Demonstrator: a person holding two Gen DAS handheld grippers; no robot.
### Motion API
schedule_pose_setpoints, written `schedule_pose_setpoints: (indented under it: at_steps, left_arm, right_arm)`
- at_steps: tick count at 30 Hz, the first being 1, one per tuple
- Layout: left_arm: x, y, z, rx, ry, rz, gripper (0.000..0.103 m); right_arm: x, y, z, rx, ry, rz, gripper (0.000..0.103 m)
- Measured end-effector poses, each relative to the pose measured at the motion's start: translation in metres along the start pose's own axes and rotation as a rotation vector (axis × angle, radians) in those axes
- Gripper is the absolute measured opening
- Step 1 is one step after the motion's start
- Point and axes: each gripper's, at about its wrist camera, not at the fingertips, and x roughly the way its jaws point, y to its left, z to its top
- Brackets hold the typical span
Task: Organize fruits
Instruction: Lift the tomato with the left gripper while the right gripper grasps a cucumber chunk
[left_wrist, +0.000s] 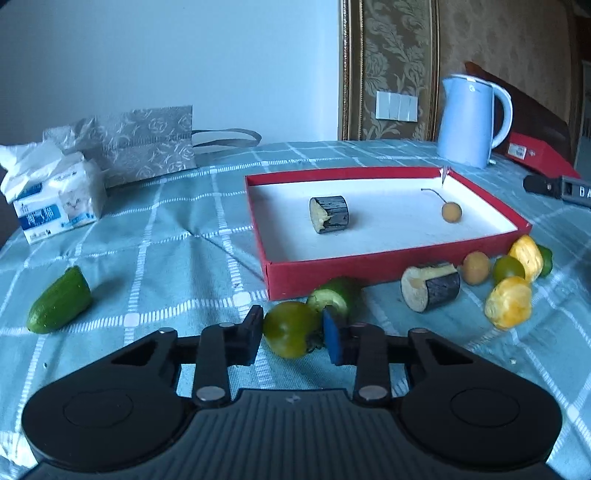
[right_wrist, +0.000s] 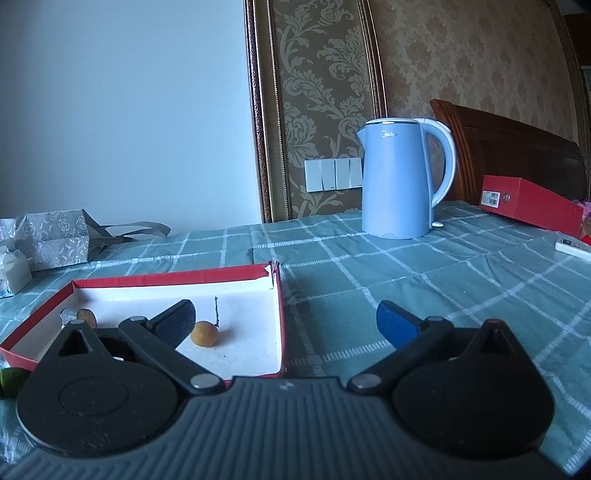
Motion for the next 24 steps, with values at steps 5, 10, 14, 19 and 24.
schedule_pose_setpoints:
  at_steps: [5,10,14,19,24]
  left_arm:
    - [-0.001,-0.009,-0.004,0.053,-0.017,0.03,0.034]
    - [-0.002,-0.009,-0.005,0.054,-0.007,0.043,0.034]
    - [-0.005,-0.011,-0.007,0.039,-0.009,0.046,0.033]
    - [-0.008,-0.011,-0.008,0.01,-0.009,0.06,0.033]
    - [-0.009,-0.008,-0.008,-0.002,-0.007,0.059,0.033]
  right_arm:
    - [-0.001,-0.001,0.0,0.007,-0.001,-0.002,0.103]
    - [-0.001,-0.001,0.001,0.009,-0.004,-0.005,0.103]
    - [-0.003,-0.006,0.003,0.035,-0.023,-0.006,0.103]
    - [-0.009,-0.021,0.005,0.089,-0.033,-0.023,0.103]
    - [-0.019,-0.049,-0.006,0.089,0.051,-0.011,0.103]
